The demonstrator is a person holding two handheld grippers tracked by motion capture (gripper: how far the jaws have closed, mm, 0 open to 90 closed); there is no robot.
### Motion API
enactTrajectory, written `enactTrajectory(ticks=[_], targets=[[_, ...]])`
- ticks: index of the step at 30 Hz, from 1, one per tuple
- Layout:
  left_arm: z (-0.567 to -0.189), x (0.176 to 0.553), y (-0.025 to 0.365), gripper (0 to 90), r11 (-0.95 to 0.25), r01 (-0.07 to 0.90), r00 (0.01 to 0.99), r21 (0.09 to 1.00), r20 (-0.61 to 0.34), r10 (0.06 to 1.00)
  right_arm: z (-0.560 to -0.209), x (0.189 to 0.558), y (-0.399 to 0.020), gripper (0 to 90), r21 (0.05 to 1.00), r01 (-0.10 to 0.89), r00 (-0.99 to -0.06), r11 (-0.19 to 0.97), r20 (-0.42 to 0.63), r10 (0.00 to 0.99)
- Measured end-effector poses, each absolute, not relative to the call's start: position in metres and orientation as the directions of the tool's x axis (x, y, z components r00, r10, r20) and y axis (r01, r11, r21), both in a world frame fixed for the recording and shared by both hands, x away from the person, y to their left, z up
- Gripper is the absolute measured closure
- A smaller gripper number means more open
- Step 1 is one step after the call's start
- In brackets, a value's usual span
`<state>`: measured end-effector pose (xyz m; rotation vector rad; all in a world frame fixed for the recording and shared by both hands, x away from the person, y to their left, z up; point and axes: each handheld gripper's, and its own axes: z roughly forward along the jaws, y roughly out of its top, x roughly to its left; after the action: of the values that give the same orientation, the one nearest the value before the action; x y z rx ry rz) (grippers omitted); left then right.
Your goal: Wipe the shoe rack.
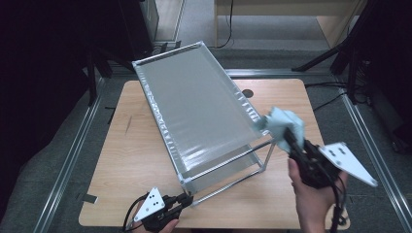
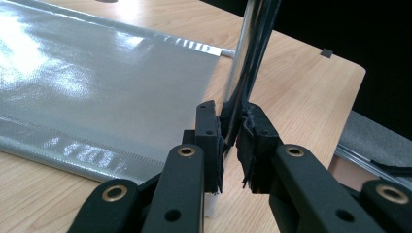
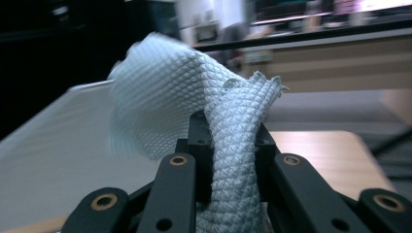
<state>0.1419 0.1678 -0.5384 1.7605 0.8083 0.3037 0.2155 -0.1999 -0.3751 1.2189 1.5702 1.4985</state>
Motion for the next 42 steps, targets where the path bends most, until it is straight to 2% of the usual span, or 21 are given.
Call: enactTrajectory(ticks=[4,8,13,17,22,25,30,34,37,40,42], targets=[[-0.539,0.141,0.165,80.1,-0.144,0.367,0.723,0.919,-0.184,0.666,-0.382,0.241,-0.168,76.4,0.966,0.259,-0.477,0.017,0.113,0.872],[-0.537,0.141,0.164,80.0,-0.149,0.378,0.715,0.914,-0.186,0.674,-0.400,0.255,-0.156,77.3,0.928,0.364,-0.497,0.084,0.117,0.860],[-0.537,0.142,0.158,79.5,-0.130,0.402,0.701,0.906,-0.213,0.681,-0.403,0.243,-0.158,79.1,0.934,0.343,-0.494,0.100,0.089,0.865],[-0.537,0.141,0.151,79.6,-0.139,0.389,0.699,0.910,-0.193,0.689,-0.404,0.233,-0.157,78.8,0.932,0.352,-0.509,0.087,0.112,0.853],[-0.538,0.138,0.135,80.0,-0.151,0.373,0.726,0.916,-0.187,0.662,-0.404,0.220,-0.137,76.9,0.926,0.357,-0.565,0.126,0.106,0.818],[-0.539,0.139,0.129,79.9,-0.146,0.369,0.740,0.918,-0.195,0.644,-0.403,0.212,-0.120,69.7,0.922,0.358,-0.630,0.145,0.123,0.767],[-0.541,0.141,0.130,79.0,-0.129,0.384,0.747,0.914,-0.225,0.626,-0.404,0.196,-0.095,74.4,0.929,0.312,-0.692,0.198,0.079,0.718],[-0.540,0.141,0.130,79.6,-0.154,0.374,0.753,0.915,-0.202,0.627,-0.404,0.202,-0.107,77.4,0.927,0.326,-0.676,0.182,0.095,0.730],[-0.540,0.141,0.131,79.5,-0.153,0.375,0.754,0.914,-0.205,0.624,-0.403,0.210,-0.129,76.5,0.929,0.330,-0.593,0.167,0.066,0.802],[-0.540,0.141,0.132,79.3,-0.150,0.382,0.756,0.912,-0.215,0.618,-0.401,0.222,-0.160,65.5,0.932,0.341,-0.461,0.119,0.055,0.886],[-0.540,0.141,0.132,79.2,-0.149,0.383,0.756,0.912,-0.217,0.617,-0.401,0.227,-0.178,60.5,0.934,0.354,-0.397,0.043,0.108,0.911]])
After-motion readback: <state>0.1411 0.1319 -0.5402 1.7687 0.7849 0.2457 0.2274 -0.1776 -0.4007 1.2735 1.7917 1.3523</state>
